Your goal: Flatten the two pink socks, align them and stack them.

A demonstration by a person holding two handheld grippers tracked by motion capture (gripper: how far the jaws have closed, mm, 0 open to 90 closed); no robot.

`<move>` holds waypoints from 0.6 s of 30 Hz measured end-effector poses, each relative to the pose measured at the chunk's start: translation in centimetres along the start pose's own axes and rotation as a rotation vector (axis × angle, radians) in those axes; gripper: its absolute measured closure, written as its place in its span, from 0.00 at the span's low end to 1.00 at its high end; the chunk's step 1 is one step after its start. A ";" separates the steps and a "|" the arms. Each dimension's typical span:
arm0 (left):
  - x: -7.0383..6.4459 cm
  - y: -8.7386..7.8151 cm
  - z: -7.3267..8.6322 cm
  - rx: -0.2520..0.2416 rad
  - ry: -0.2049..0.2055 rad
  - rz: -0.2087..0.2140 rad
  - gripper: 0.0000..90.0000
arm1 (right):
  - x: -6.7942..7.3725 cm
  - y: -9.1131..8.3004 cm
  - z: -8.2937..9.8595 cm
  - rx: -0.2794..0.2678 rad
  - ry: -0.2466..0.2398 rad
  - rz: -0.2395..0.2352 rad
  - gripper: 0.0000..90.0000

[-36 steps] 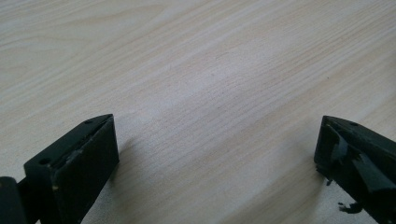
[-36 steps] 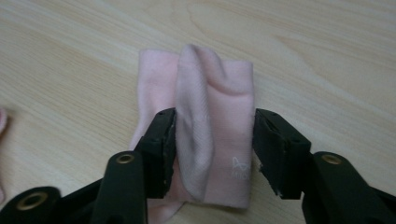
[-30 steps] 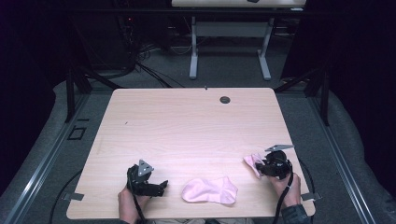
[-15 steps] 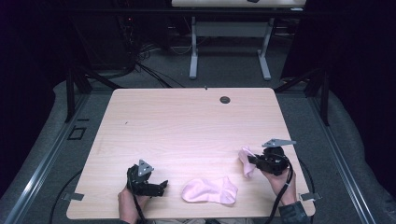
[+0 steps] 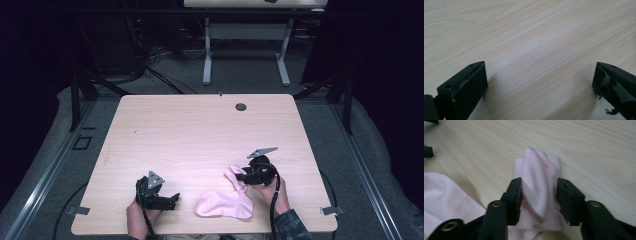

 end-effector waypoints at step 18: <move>-0.4 -0.1 -2.6 -0.003 0.001 0.062 0.02 | -1.2 -2.0 0.7 -0.046 0.008 -0.006 0.94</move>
Point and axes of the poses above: each handheld gripper's, and its own axes: y roughly forward along the jaws, z roughly out of its underside, x roughly to its left, the point moved 6 cm from there along y, roughly forward along the jaws, and after that the axes turned 15 degrees about -x, right-handed, at the moved point
